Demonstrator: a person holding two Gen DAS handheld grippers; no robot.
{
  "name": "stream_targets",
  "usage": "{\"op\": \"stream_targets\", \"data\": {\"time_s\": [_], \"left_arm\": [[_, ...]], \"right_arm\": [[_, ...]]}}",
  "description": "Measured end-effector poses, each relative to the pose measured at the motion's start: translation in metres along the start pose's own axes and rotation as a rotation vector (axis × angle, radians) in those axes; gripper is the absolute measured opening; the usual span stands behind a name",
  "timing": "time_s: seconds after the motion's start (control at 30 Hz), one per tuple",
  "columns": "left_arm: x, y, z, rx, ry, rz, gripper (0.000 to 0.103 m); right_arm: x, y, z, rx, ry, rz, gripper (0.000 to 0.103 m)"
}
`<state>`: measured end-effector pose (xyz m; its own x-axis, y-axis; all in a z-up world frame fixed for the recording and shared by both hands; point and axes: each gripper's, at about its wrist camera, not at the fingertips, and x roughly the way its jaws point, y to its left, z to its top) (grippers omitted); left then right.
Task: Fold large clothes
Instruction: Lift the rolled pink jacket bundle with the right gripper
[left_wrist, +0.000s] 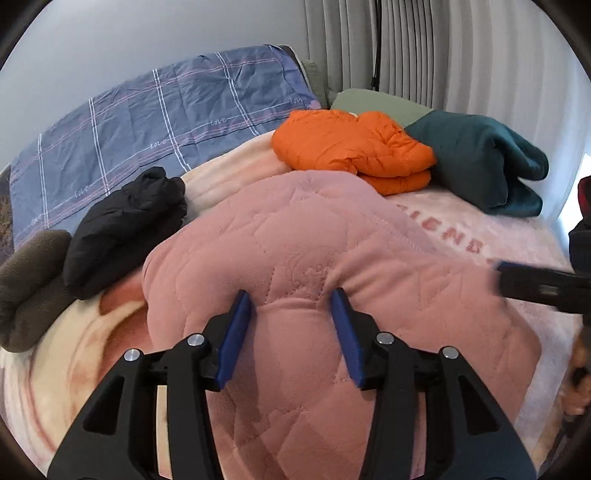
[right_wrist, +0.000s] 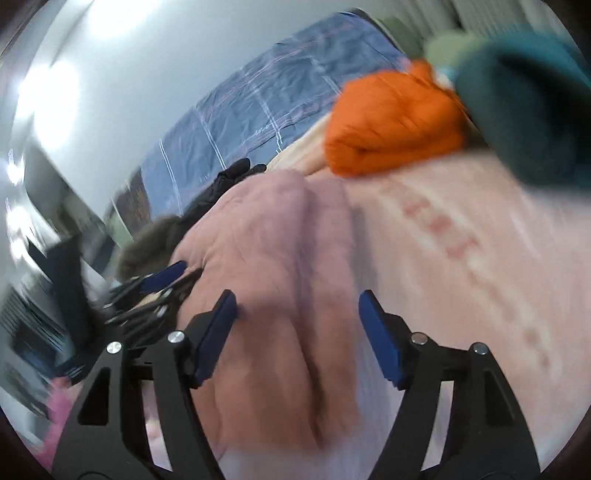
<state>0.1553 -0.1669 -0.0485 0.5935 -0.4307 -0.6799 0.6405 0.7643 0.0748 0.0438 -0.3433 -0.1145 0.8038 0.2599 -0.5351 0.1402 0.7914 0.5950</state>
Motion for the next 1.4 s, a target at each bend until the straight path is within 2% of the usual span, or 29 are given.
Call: {"op": "stream_targets", "data": {"time_s": [0.07, 0.2, 0.27, 0.37, 0.43, 0.5, 0.63, 0.73, 0.87, 1.03, 1.13, 1.27, 1.4], "left_arm": [[-0.001, 0.001, 0.000, 0.010, -0.002, 0.000, 0.047], [0.000, -0.001, 0.000, 0.016, -0.006, 0.023, 0.047], [-0.001, -0.005, 0.000, 0.030, -0.008, 0.040, 0.047], [-0.002, -0.005, 0.000, 0.029, -0.005, 0.044, 0.047], [-0.003, -0.003, 0.000, 0.024, -0.006, 0.038, 0.047], [-0.003, -0.001, -0.001, 0.022, -0.007, 0.034, 0.047], [-0.002, 0.001, -0.002, 0.020, -0.015, 0.020, 0.047], [-0.002, 0.004, -0.002, 0.010, -0.024, 0.004, 0.048], [-0.003, 0.010, -0.005, -0.004, -0.037, -0.022, 0.048], [-0.003, 0.011, -0.006, -0.008, -0.050, -0.032, 0.048], [-0.004, 0.013, -0.006, -0.016, -0.051, -0.047, 0.048], [-0.006, 0.012, -0.007, -0.020, -0.056, -0.058, 0.048], [-0.007, 0.013, -0.007, -0.022, -0.059, -0.059, 0.048]], "right_arm": [[-0.015, -0.022, -0.020, 0.128, 0.024, 0.053, 0.075], [-0.014, -0.053, -0.066, 0.382, 0.153, 0.159, 0.080], [-0.007, -0.053, -0.073, 0.412, 0.193, 0.183, 0.084], [-0.001, -0.047, -0.067, 0.427, 0.174, 0.192, 0.098], [0.012, -0.043, -0.062, 0.458, 0.202, 0.194, 0.099], [0.027, -0.040, -0.059, 0.483, 0.237, 0.146, 0.101], [0.039, -0.039, -0.053, 0.537, 0.226, 0.105, 0.101], [0.047, -0.033, -0.047, 0.607, 0.214, 0.132, 0.101], [0.059, -0.026, -0.052, 0.662, 0.246, 0.194, 0.101], [0.071, -0.030, -0.044, 0.696, 0.187, 0.173, 0.101], [0.066, -0.022, -0.046, 0.649, 0.128, 0.140, 0.101], [0.054, -0.019, -0.048, 0.616, 0.054, 0.105, 0.092], [0.051, -0.016, -0.059, 0.567, -0.020, 0.099, 0.093]]}}
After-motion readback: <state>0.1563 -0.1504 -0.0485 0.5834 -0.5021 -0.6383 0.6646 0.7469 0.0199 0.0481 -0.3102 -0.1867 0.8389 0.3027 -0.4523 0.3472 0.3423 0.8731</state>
